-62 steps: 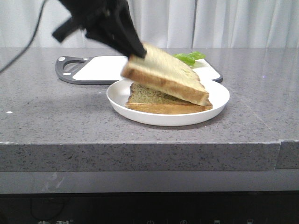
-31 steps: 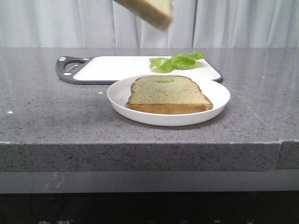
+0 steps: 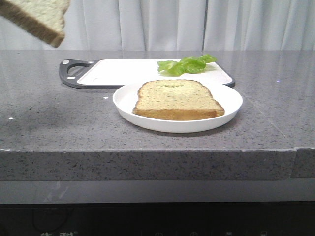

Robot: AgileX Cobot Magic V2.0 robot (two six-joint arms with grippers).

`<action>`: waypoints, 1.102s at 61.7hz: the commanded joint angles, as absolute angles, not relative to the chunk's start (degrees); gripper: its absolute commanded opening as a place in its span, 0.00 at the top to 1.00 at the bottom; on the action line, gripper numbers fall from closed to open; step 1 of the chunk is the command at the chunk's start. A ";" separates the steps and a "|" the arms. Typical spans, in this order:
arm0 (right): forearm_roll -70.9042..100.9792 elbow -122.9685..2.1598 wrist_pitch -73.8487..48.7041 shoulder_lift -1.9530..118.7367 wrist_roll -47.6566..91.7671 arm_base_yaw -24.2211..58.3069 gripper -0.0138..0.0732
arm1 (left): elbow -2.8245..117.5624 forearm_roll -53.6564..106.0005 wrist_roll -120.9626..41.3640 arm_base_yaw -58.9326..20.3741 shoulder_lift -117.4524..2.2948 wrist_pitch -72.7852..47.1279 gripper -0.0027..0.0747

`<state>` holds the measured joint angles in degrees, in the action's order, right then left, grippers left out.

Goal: Left arm grabs bread, right arm adds lettuce
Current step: 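Lift the top bread slice off the plate with the left gripper, then move the right gripper down onto the lettuce leaf on the cutting board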

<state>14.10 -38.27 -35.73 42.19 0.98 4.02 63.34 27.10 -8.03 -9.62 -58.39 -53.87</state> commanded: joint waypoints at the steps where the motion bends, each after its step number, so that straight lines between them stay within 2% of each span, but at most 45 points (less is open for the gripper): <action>1: 19.36 -43.15 -32.24 47.25 5.15 4.26 0.29 | 62.58 27.29 -8.05 -9.44 -54.34 -50.32 0.99; 18: 32.12 -56.75 -32.27 67.80 11.51 4.26 0.29 | 60.36 26.43 -8.05 -9.44 -47.34 -50.06 0.99; 38: 43.86 -76.53 -33.99 91.39 11.51 4.26 0.29 | 60.36 26.43 -8.05 -9.44 -46.79 -50.06 0.99; 68: 51.31 -99.54 -37.25 115.45 12.04 4.26 0.30 | 60.36 26.43 -8.05 -9.44 -46.79 -50.06 0.99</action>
<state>48.68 -94.86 -36.93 116.41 10.82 4.25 58.83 24.76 -8.03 -9.53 -47.02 -53.87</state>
